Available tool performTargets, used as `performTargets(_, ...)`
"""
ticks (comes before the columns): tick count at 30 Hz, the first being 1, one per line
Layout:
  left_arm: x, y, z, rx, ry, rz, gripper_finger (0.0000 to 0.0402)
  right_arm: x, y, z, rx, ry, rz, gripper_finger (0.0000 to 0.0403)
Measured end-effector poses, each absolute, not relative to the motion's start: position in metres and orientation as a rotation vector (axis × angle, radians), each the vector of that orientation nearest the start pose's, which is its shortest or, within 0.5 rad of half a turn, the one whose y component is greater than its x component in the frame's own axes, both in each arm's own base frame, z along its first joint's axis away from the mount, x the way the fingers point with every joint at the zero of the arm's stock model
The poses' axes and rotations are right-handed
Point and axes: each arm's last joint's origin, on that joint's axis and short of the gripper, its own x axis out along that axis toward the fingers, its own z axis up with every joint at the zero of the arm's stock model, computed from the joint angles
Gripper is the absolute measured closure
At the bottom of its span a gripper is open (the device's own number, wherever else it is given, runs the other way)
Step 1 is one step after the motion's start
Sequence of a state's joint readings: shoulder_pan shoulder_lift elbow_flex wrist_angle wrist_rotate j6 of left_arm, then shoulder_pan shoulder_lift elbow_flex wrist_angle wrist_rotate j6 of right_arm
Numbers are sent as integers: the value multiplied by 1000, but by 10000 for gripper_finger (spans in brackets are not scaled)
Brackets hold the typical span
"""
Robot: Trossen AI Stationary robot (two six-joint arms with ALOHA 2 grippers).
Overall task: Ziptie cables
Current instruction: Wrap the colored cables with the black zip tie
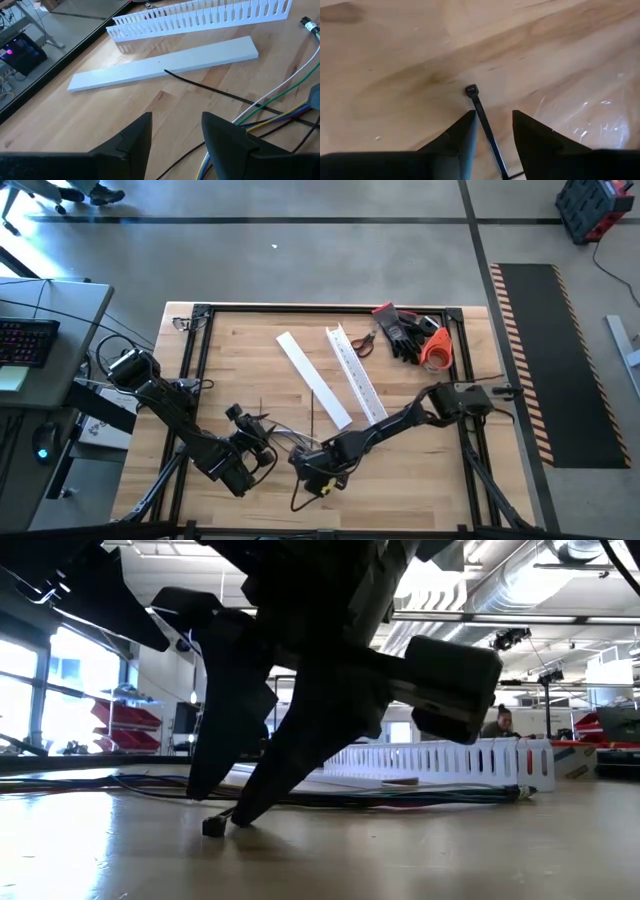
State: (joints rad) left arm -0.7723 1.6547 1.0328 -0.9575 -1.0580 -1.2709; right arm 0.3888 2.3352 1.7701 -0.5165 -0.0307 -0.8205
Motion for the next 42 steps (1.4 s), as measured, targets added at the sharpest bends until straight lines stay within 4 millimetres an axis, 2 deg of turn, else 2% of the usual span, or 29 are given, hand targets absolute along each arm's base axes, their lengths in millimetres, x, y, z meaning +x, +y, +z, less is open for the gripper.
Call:
performTargets(3, 216, -175, 191, 72, 594, 697, 247, 451, 182, 126, -925, 856, 821, 311)
performTargets(9, 220, -179, 191, 68, 583, 667, 247, 451, 179, 118, -925, 822, 816, 392)
performTargets(13, 223, -182, 192, 82, 569, 639, 247, 452, 180, 116, -909, 801, 791, 397)
performTargets(20, 225, -183, 192, 74, 550, 633, 247, 447, 200, 123, -998, 790, 618, 403)
performTargets(26, 225, -184, 192, 65, 549, 632, 247, 448, 190, 149, -814, 775, 492, 403)
performTargets(30, 227, -185, 192, 36, 554, 619, 247, 429, 181, 153, -729, 726, 410, 403)
performTargets(34, 227, -186, 192, 27, 547, 615, 247, 396, 173, 164, -601, 557, 283, 403)
performTargets(38, 232, -188, 194, 50, 521, 600, 247, 361, 162, 156, -445, 425, 162, 403)
performTargets(42, 242, -194, 197, 95, 505, 537, 247, 338, 158, 149, -293, 230, 84, 403)
